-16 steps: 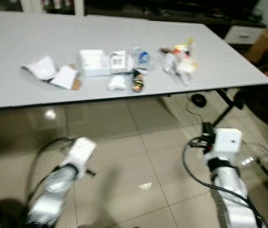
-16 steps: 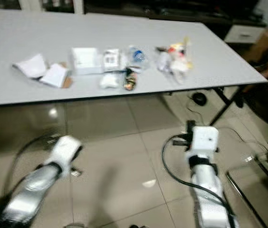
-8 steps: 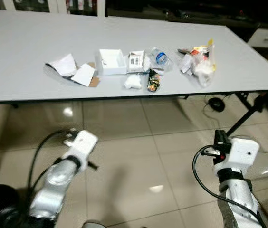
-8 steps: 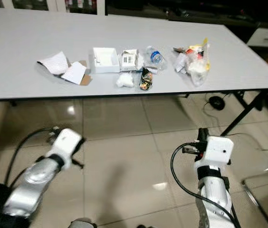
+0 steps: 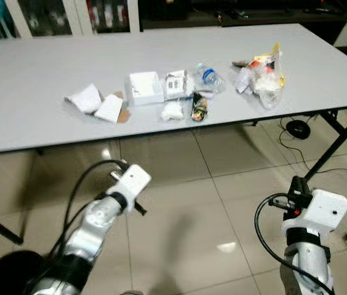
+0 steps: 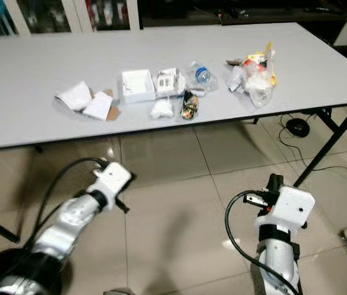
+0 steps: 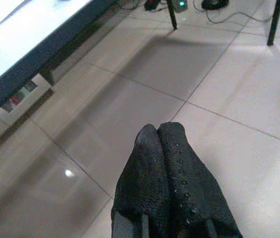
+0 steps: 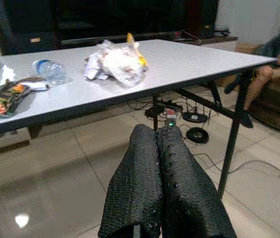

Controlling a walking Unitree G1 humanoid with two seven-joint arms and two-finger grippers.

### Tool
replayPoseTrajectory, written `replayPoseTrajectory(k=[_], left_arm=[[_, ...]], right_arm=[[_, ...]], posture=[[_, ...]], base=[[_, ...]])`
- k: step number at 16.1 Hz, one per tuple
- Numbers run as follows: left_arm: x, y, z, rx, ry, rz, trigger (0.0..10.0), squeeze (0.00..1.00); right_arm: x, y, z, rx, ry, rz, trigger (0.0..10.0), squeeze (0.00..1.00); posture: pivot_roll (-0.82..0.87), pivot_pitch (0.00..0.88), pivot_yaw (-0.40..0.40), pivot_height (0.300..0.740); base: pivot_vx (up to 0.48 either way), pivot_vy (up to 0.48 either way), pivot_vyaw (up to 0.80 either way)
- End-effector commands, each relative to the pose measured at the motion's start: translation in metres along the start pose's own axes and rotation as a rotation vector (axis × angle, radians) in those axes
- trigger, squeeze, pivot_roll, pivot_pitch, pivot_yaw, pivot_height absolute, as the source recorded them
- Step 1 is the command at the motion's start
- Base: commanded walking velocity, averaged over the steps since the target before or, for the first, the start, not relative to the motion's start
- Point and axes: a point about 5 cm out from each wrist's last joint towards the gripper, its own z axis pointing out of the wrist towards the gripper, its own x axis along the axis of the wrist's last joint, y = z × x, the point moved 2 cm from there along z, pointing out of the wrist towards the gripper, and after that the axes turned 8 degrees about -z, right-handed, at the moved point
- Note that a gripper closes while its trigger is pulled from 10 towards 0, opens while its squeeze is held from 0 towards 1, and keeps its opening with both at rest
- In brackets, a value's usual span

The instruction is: Picking trash to rubbish bin

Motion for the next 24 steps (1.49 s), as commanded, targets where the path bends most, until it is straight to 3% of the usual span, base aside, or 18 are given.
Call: replayPoseTrajectory(k=[1,4,13,17,20,24], left_arm=[[0.017,-0.003,0.002,-0.004,0.036,0.031,10.0,0.00],[0.021,0.002,0.010,-0.025,0.052,0.034,10.0,0.00],[0.027,0.025,0.008,0.001,0.080,-0.060,10.0,0.00],[0.023,0.018,0.002,0.051,0.039,-0.064,10.0,0.00],[0.024,0.008,0.004,0.109,0.014,-0.072,10.0,0.00],[0.032,0.011,0.008,0.051,0.035,-0.023,10.0,0.00]], right_arm=[[0.007,0.008,-0.004,-0.048,0.032,-0.001,10.0,0.00],[0.008,0.010,-0.008,-0.050,0.033,-0.011,10.0,0.00],[0.020,0.026,-0.012,0.085,0.031,-0.090,10.0,0.00],[0.027,0.022,-0.005,0.122,0.030,-0.077,10.0,0.00],[0.027,0.022,-0.007,0.078,0.033,-0.058,10.0,0.00],[0.022,0.021,-0.017,0.006,0.012,-0.022,10.0,0.00]], posture=[[0.17,0.041,0.038,0.740],[0.16,0.035,0.022,0.740],[0.13,0.053,-0.083,0.740],[0.14,0.057,-0.102,0.740],[0.13,0.052,-0.067,0.740],[0.11,0.051,-0.030,0.740]], base=[[0.000,0.000,0.00],[0.000,0.000,0.00],[0.000,0.000,0.00],[0.000,0.000,0.00],[0.000,0.000,0.00],[0.000,0.000,0.00]])
